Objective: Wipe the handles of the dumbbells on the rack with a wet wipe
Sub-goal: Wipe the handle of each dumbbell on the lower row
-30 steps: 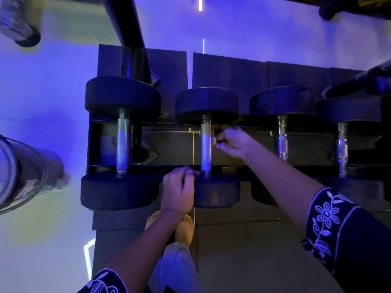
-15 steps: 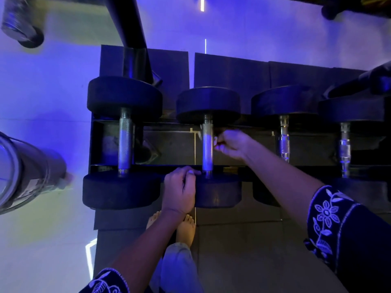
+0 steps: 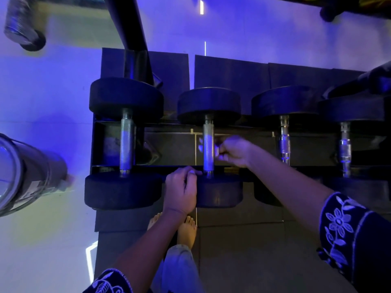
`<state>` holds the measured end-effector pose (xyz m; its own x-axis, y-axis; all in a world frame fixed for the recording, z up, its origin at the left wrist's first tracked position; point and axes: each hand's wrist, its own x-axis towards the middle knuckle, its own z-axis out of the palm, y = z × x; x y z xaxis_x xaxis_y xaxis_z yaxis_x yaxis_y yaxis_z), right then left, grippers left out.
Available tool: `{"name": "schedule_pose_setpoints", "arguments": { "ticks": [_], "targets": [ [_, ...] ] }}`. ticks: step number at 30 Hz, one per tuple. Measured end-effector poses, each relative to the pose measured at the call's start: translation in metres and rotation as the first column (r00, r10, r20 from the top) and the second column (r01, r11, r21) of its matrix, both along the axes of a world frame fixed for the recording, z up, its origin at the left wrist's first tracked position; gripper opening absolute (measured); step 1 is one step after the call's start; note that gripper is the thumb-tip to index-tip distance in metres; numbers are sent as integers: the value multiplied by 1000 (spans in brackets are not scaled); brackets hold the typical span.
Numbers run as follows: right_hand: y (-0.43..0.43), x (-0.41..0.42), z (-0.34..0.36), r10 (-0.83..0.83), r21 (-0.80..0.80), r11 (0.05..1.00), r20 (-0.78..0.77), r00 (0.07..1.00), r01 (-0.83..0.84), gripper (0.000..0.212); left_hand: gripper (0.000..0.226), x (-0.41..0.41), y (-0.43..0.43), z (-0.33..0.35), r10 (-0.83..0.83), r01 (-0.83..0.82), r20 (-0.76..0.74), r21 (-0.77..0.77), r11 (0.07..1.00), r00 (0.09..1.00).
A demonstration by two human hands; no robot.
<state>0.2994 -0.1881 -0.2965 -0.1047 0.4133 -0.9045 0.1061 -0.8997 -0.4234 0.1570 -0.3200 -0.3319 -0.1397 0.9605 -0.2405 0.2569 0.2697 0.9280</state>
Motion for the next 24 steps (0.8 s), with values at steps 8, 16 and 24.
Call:
{"name": "schedule_pose_setpoints", "arguments": {
  "ticks": [8, 16, 24],
  "targets": [
    [16, 7, -10, -46, 80, 996, 83, 995, 39, 32, 36, 0, 1, 2, -13, 13, 5, 4, 1000, 1000],
    [-26, 18, -4, 168, -6, 986, 100, 981, -168, 29, 35, 0, 1, 6, -10, 10, -24, -24, 1000, 1000],
    [-41, 25, 13, -92, 137, 987, 40, 995, 85, 36, 38, 2, 1, 16, -1, -1, -48, -44, 999, 999]
  ]
}}
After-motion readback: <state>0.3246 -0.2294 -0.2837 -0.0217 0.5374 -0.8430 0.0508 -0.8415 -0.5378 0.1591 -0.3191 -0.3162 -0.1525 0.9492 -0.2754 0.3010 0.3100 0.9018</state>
